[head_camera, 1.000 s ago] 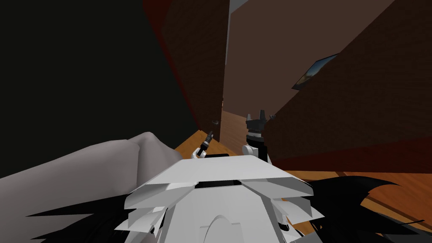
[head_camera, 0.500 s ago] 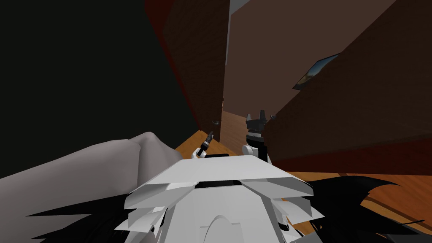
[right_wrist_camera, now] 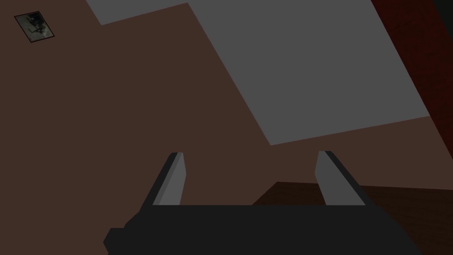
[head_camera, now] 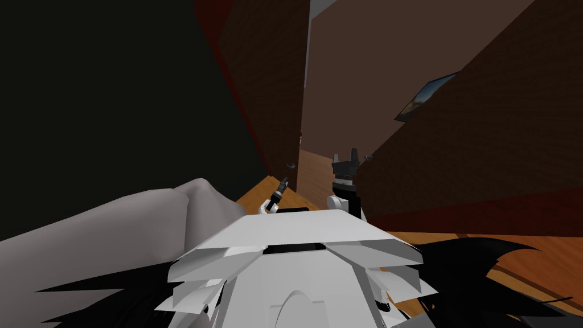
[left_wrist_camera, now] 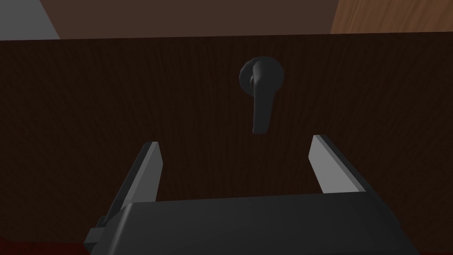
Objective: Push the door open
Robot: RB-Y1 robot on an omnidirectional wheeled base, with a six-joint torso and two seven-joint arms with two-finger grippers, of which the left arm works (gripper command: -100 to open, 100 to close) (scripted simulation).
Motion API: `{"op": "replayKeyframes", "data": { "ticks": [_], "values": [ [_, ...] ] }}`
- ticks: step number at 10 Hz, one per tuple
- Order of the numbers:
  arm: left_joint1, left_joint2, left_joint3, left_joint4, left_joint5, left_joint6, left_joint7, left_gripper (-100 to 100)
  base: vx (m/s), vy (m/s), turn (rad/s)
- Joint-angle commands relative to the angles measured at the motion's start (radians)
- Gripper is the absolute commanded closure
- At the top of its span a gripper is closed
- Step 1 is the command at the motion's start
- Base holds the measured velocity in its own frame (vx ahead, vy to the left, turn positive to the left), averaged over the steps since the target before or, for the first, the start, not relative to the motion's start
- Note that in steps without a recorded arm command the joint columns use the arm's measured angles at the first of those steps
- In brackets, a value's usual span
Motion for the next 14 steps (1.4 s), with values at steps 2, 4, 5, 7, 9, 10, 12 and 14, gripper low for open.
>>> {"op": "replayKeyframes", "data": {
  "ticks": [2,4,5,7,9,10,12,14],
  "values": [
    [0.005,0.005,-0.010,0.010,-0.004,-0.003,0.006,-100,0.024,0.009,0.057],
    [0.006,0.006,-0.013,0.013,-0.006,-0.004,0.007,-100,0.064,0.005,0.031],
    [0.006,0.006,-0.013,0.013,-0.006,-0.004,0.007,-100,0.063,-0.004,-0.025],
    [0.006,0.006,-0.013,0.013,-0.006,-0.004,0.007,-100,-0.002,-0.004,-0.026],
    [0.006,0.006,-0.013,0.013,-0.006,-0.004,0.007,-100,0.000,0.000,-0.002],
    [0.006,0.006,-0.013,0.013,-0.006,-0.004,0.007,-100,-0.005,-0.003,-0.015],
    [0.006,0.006,-0.013,0.013,-0.006,-0.004,0.007,-100,0.008,0.003,0.018],
    [0.009,0.010,-0.023,0.020,-0.010,-0.006,0.012,-100,0.015,0.007,0.039]
  ]
}}
